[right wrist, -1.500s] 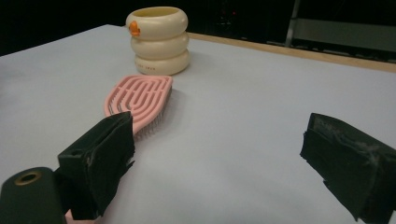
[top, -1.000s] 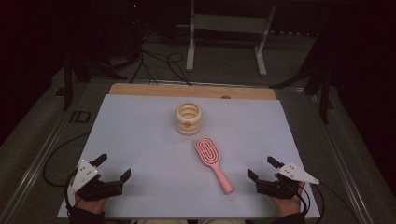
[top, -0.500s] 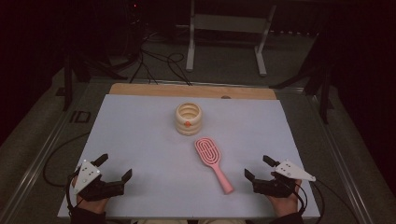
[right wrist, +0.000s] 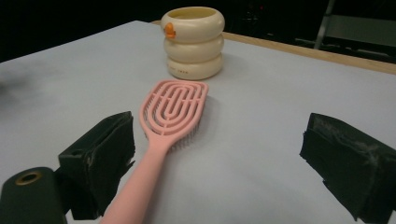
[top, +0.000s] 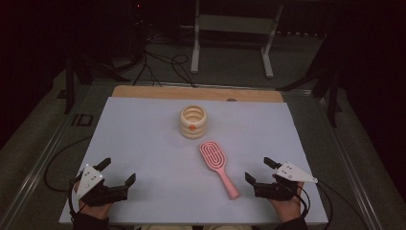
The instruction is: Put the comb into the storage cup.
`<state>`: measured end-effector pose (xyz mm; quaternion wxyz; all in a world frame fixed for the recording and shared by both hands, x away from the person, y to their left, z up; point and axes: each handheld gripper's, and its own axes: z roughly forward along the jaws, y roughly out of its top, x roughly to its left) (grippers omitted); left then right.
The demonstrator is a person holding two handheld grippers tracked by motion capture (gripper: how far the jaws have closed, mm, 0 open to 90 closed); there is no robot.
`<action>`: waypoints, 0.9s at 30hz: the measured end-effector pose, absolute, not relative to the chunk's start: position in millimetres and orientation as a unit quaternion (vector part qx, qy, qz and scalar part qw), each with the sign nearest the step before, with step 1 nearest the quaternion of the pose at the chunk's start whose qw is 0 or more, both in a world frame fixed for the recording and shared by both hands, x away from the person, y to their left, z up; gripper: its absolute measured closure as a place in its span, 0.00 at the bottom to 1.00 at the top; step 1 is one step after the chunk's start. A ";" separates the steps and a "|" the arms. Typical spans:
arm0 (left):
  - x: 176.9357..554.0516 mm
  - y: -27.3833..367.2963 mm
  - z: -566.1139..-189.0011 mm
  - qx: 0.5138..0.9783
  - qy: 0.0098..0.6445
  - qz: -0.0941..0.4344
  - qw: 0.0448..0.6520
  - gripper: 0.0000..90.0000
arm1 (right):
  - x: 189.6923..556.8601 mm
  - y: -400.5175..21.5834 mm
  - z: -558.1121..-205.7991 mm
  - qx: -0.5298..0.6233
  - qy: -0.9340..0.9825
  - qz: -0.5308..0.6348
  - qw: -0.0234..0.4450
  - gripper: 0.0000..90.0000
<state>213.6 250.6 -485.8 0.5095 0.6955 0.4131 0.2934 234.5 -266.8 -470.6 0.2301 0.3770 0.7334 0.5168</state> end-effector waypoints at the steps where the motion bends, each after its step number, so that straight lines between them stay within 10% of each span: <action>1: 213.9 250.2 -486.0 0.695 0.414 0.293 0.509 0.00 | 234.8 -265.7 -470.2 0.377 0.733 0.517 0.230 0.10; 27: 213.7 252.2 -486.0 0.690 0.419 0.294 0.512 0.00 | 232.1 -228.2 -467.6 0.345 0.761 0.520 0.176 0.15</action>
